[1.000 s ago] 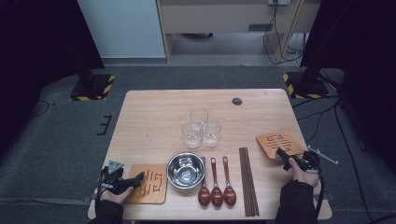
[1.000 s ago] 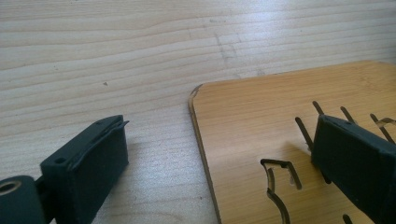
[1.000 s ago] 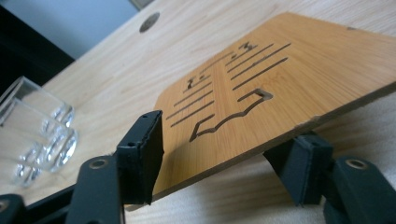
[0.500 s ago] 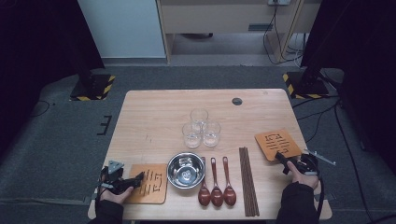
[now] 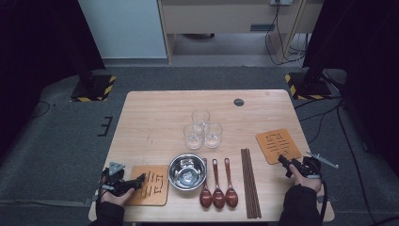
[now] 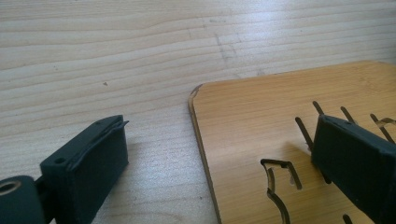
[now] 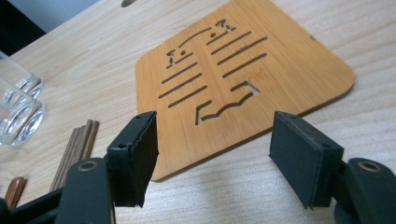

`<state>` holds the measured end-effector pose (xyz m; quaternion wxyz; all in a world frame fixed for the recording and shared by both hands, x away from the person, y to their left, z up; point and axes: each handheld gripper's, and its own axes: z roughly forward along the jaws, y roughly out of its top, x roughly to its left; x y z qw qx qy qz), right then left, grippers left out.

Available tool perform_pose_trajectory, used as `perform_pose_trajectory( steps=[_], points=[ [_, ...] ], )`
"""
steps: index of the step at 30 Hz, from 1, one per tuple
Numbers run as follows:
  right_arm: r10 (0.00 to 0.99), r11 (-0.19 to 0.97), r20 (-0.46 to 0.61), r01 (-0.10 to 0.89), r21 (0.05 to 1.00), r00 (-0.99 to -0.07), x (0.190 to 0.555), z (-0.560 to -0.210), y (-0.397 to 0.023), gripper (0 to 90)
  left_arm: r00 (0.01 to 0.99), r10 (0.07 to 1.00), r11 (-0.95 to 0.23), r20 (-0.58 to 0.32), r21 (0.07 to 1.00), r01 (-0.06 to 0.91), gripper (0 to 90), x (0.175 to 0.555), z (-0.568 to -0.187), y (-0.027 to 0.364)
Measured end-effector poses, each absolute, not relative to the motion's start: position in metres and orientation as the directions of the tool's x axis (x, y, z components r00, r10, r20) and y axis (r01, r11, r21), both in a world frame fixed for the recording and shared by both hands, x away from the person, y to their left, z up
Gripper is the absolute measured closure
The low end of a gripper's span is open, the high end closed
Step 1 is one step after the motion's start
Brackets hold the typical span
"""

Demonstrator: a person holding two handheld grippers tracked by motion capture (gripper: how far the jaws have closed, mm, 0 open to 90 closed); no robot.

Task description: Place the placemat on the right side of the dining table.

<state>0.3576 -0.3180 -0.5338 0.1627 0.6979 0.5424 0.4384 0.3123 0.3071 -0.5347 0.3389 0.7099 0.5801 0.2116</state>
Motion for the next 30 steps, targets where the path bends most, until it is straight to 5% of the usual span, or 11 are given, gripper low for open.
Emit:
perform_pose_trajectory(
  steps=[30],
  points=[
    [0.951,-0.126,0.257,0.546,0.828,-0.17,0.375,-0.506,-0.31,42.5,0.239,0.967,-0.1,-0.091,0.726,0.681,2.6,0.313,-0.535,0.307]
  ],
)
